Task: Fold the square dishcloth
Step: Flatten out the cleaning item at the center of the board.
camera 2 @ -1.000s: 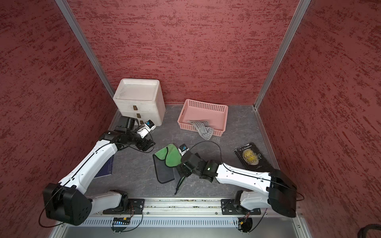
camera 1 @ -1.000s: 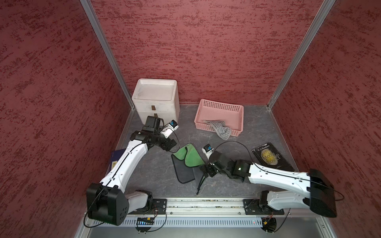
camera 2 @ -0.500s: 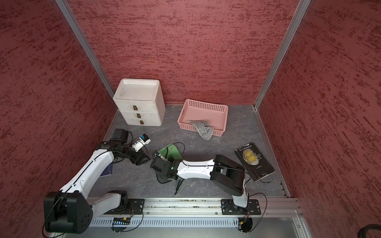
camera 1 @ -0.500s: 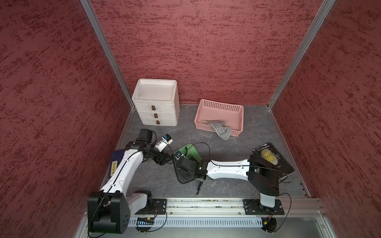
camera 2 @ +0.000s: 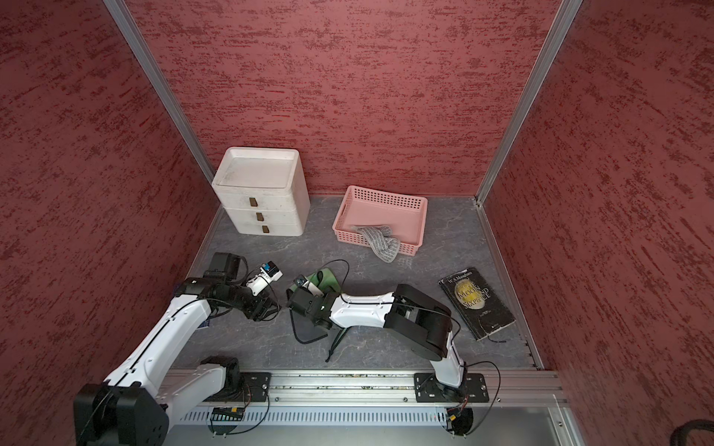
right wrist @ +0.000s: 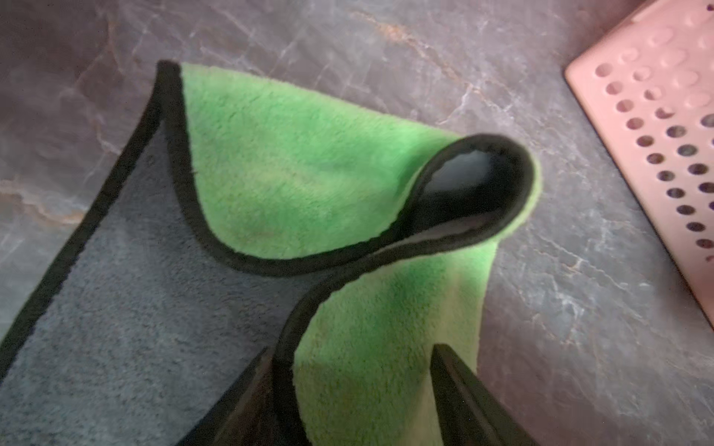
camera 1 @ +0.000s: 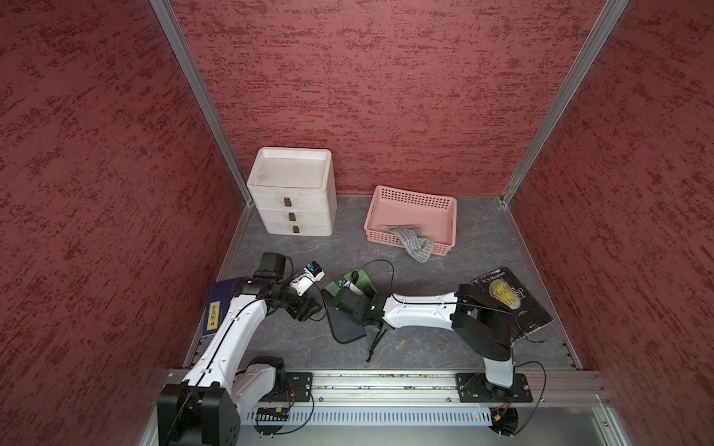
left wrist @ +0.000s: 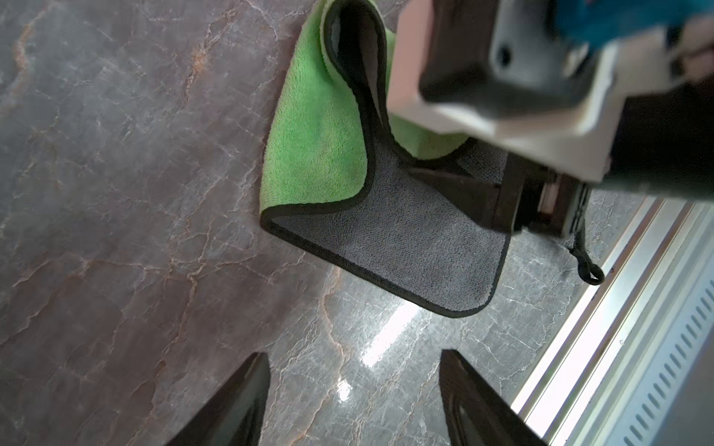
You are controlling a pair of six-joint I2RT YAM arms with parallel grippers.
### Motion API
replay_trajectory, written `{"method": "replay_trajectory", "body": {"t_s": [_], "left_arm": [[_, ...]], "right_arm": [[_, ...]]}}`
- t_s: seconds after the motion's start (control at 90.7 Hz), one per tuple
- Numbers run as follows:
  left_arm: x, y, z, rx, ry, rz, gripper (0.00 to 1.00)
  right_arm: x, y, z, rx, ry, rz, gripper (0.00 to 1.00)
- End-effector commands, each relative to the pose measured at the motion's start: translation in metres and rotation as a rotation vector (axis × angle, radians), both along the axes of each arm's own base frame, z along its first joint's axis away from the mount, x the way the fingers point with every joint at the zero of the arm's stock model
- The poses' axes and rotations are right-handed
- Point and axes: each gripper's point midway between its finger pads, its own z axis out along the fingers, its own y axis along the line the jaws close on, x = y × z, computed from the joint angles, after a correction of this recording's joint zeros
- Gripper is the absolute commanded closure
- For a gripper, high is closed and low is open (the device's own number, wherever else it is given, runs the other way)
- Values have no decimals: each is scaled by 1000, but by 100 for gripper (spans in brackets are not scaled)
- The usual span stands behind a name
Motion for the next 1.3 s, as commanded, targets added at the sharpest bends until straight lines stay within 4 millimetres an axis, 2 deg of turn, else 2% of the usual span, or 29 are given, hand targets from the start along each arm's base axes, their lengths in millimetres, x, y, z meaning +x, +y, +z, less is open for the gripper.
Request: {"method": "replay_trajectory", "body": {"t_s": [0.0, 0.143, 0.242, 0.342, 0.43, 0.584, 0.683, 0.793, 0.893, 0.937, 1.003, 1.091, 1.157, 1.256, 1.289], "left_arm": [[-13, -10, 0, -11, -35, -84, 30], [-44, -41, -4, 4, -74, -268, 32], [-53, -65, -4, -1, -125, -363, 39], [-39, -84, -8, 21, -201, -394, 53], [-25, -93, -27, 108, -212, -411, 62], [-16, -100, -74, 306, -188, -459, 63], [-13, -95, -93, 409, -194, -474, 63], [-17, -87, -95, 438, -191, -485, 61], [-27, -73, -90, 434, -180, -508, 60], [-33, -65, -90, 433, -162, -523, 60], [-40, -52, -89, 435, -141, -531, 59], [-41, -36, -88, 439, -129, -521, 59], [-40, -27, -85, 440, -118, -509, 59], [-34, -26, -79, 433, -144, -490, 59], [-33, -29, -76, 423, -153, -485, 59]], "right_arm": [[21, -9, 21, 76, 1, -29, 35], [39, -16, 23, 115, 42, -49, 41], [51, -24, 29, 146, 55, -76, 44], [62, -36, 32, 164, 65, -109, 46], [73, -47, 36, 168, 67, -139, 46], [100, -65, 48, 184, 66, -192, 45], [110, -73, 60, 193, 57, -217, 43], [97, -77, 76, 253, 67, -228, 32], [73, -85, 94, 369, 96, -242, 31], [60, -89, 91, 407, 128, -241, 30], [36, -80, 95, 522, 216, -190, 33], [5, -62, 78, 600, 377, -125, 42], [-10, -52, 59, 596, 455, -112, 50], [-13, -52, 21, 533, 518, -157, 65], [-11, -55, 9, 502, 519, -184, 68]]}}
